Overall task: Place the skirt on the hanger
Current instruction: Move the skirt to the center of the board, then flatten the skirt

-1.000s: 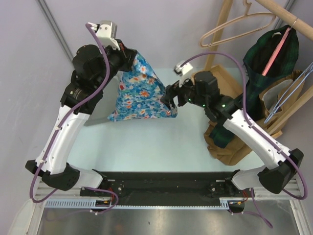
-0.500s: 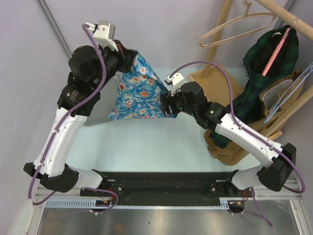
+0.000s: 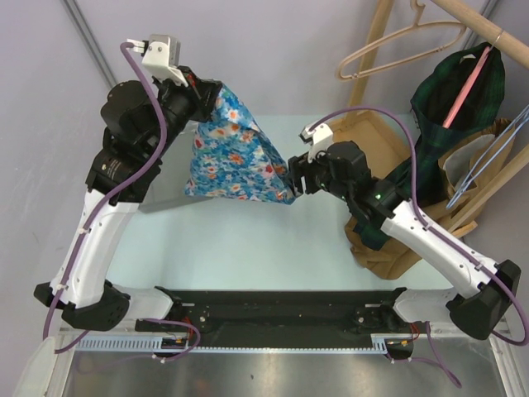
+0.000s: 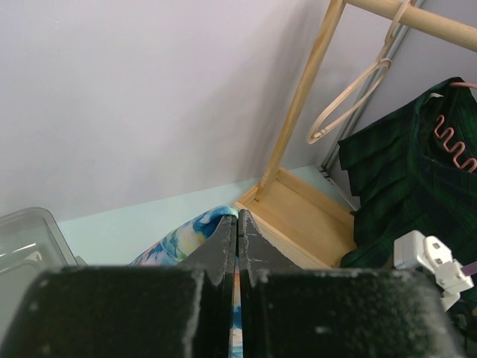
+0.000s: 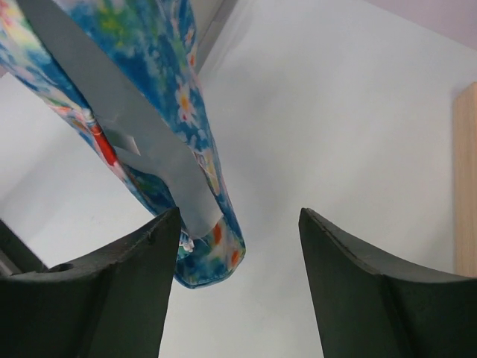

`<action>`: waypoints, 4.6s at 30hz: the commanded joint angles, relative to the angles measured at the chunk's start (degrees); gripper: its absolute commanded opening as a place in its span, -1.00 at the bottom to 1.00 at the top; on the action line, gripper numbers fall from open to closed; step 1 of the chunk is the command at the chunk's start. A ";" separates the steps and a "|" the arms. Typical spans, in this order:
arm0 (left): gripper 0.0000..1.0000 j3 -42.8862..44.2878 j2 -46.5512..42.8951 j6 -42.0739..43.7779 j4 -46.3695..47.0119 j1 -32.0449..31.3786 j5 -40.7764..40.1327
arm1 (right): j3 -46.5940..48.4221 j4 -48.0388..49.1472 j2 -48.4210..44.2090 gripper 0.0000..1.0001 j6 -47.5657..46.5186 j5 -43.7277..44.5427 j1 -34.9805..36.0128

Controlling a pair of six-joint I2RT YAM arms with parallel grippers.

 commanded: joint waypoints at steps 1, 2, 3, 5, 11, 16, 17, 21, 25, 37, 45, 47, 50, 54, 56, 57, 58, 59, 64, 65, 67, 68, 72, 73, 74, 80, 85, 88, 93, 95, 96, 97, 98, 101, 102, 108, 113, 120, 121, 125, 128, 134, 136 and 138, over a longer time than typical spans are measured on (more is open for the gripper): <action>-0.99 2.72 -1.99 0.24 3.05 -0.15 0.34 | -0.42 2.12 1.39 0.37 0.25 -5.13 1.31; -1.00 2.80 -1.99 0.24 3.14 -0.24 0.52 | -0.42 2.21 1.66 0.36 0.16 -5.83 1.49; -0.99 2.72 -2.07 -0.03 3.14 -0.24 0.60 | -0.42 2.39 1.92 0.36 0.60 -5.92 1.75; -0.99 2.72 -2.16 -0.29 3.05 -0.15 0.61 | -0.42 1.69 3.24 0.32 1.74 -5.57 1.67; -0.99 2.45 -3.57 -0.47 3.23 -0.15 -1.33 | -3.31 -2.62 4.83 0.12 6.04 -4.08 1.84; -0.99 0.44 -5.59 -0.64 4.28 -0.24 -2.20 | -6.92 -2.80 2.55 -0.53 8.42 -2.06 2.19; -1.00 0.17 -6.11 -0.73 4.19 -0.15 -2.21 | -6.92 -2.80 1.85 -0.67 8.25 -1.71 2.02; -0.99 -1.58 -7.70 -0.82 2.79 -0.15 -2.12 | -6.84 -2.80 -4.20 -1.00 8.42 1.98 -0.70; -0.99 -5.18 -10.51 -0.73 0.60 -0.15 -2.64 | -6.31 -2.19 -10.44 -1.00 7.28 5.49 -5.18; -0.99 -26.98 -26.58 -6.52 -5.46 -0.24 -3.97 | -0.51 -0.33 -16.44 -1.00 3.41 6.82 -11.25; -0.99 -42.88 -37.66 -14.78 -11.88 -0.15 0.07 | 0.63 -7.09 -20.65 -1.00 3.23 6.56 -11.25; -0.99 -44.82 -39.42 -16.46 -12.94 -0.15 2.17 | 0.99 -10.52 -21.10 -1.00 4.11 5.16 -11.25; -0.99 -48.25 -42.76 -18.57 -14.87 -0.15 3.33 | 1.08 -14.74 -21.80 -1.00 5.51 4.19 -11.25; -0.99 -52.81 -44.53 -20.50 -15.85 -0.15 3.33 | 0.99 -16.95 -20.49 -1.00 7.27 3.75 -11.17; -0.99 -55.54 -43.22 -21.30 -13.57 -0.24 3.33 | 1.08 -16.95 -16.37 -1.00 7.54 3.75 -11.17; -0.99 -56.42 -42.51 -21.73 -11.30 -0.15 3.24 | 0.99 -16.69 -14.53 -1.00 8.41 4.35 -11.08; -0.99 -57.13 -40.16 -22.95 -10.14 -0.24 0.55 | 0.99 -15.73 -10.25 -1.00 8.77 5.49 -11.25; -0.99 -58.70 -38.91 -23.32 -8.65 -0.24 -0.61 | 0.99 -14.76 -8.03 -1.00 9.47 7.68 -11.25; -0.99 -59.78 -24.71 -23.94 5.14 0.11 -14.74 | 0.72 0.95 5.95 -1.00 8.86 7.97 -14.93; -0.99 -58.64 -21.88 -23.59 7.16 0.37 -15.21 | 0.81 3.42 9.62 -1.00 8.95 7.53 -15.73; -1.00 -56.71 -15.04 -21.57 12.70 1.69 -13.99 | 1.77 9.14 12.46 -1.00 9.48 5.69 -17.83; -0.99 -53.65 -12.99 -20.78 13.94 2.13 -13.46 | 2.39 10.37 14.74 -1.00 9.48 5.07 -18.45; -0.99 -42.57 -3.50 -16.92 16.06 5.29 -10.56 | 6.43 14.24 16.60 -1.00 9.48 3.05 -21.18; -0.99 -40.46 -2.26 -16.47 16.15 5.82 -9.86 | 7.05 15.21 16.34 -1.00 9.56 2.35 -21.62; -0.99 -36.70 -0.42 -16.20 16.76 6.35 -8.81 | 8.36 16.18 15.99 -1.00 9.30 2.08 -22.41; -1.00 -27.00 1.71 -12.34 17.64 8.11 -5.29 | 13.11 19.09 11.60 -1.00 8.69 0.67 -24.43; -0.99 -30.66 -2.07 -12.33 19.31 8.64 -1.16 | 13.30 12.51 6.60 -1.00 8.77 0.84 -24.44; -0.99 -37.59 -6.10 -12.95 19.66 8.64 2.26 | 9.89 5.57 3.00 -1.00 9.91 0.06 -24.44; -0.99 -50.88 -9.28 -12.16 20.46 8.55 9.03 | 0.65 -8.23 -0.36 -1.00 12.55 -2.13 -24.00; -0.99 -57.03 -8.67 -13.99 20.72 8.46 11.59 | -4.86 -12.97 -0.88 -1.00 14.13 -0.75 -21.72; -0.99 -59.14 -8.23 -14.79 20.98 7.94 11.68 | -6.64 -13.95 -1.06 -1.00 14.74 1.70 -20.58; -0.99 -62.73 -7.88 -15.32 21.07 7.59 11.59 | -8.66 -14.74 -1.15 -1.00 15.79 2.68 -18.22; -0.99 -64.07 -7.09 -16.80 20.11 7.32 10.46 | -11.46 -16.23 -1.15 -1.00 16.76 3.73 -17.07; -0.83 -68.91 -7.17 -19.87 19.23 6.27 6.61 | -15.87 -18.26 -0.71 -1.00 19.22 7.25 -12.51; -0.75 -69.70 -7.00 -20.50 18.70 6.18 6.15 | -16.58 -18.53 -0.71 -1.00 19.67 9.52 -11.61; 0.10 -71.55 -7.43 -21.83 13.34 5.83 4.03 | -20.28 -20.55 -1.84 -0.47 21.17 11.13 -8.97; 0.77 -73.57 -12.96 -19.98 12.54 5.74 5.26 | -20.90 -21.08 -5.54 0.28 19.94 10.34 -7.39; 0.74 -78.22 -16.58 -19.62 12.54 3.28 9.83 | -20.72 -14.94 -8.09 0.37 15.64 8.14 -2.48; 0.69 -78.84 -16.32 -21.19 12.80 3.28 10.44 | -20.55 -13.45 -7.83 0.37 15.28 8.14 -0.29; 0.45 -83.32 -13.95 -26.47 20.87 3.10 16.06 | -19.76 -10.80 -5.20 0.35 15.10 9.37 4.12; 0.44 -86.75 -11.06 -29.81 29.22 2.58 18.62 | -19.49 -8.52 -4.32 0.35 15.45 9.20 5.01; 0.30 -92.47 -6.13 -34.39 48.82 1.96 17.75 | -19.49 -4.82 -2.38 0.32 16.16 8.84 5.36; 0.05 -91.51 -3.14 -33.87 52.79 1.78 17.57 | -19.49 -4.47 -1.59 0.31 16.33 9.02 5.53; -0.27 -89.32 -1.29 -33.52 53.50 1.78 18.26 | -19.49 -4.29 -1.41 0.30 16.42 9.37 5.53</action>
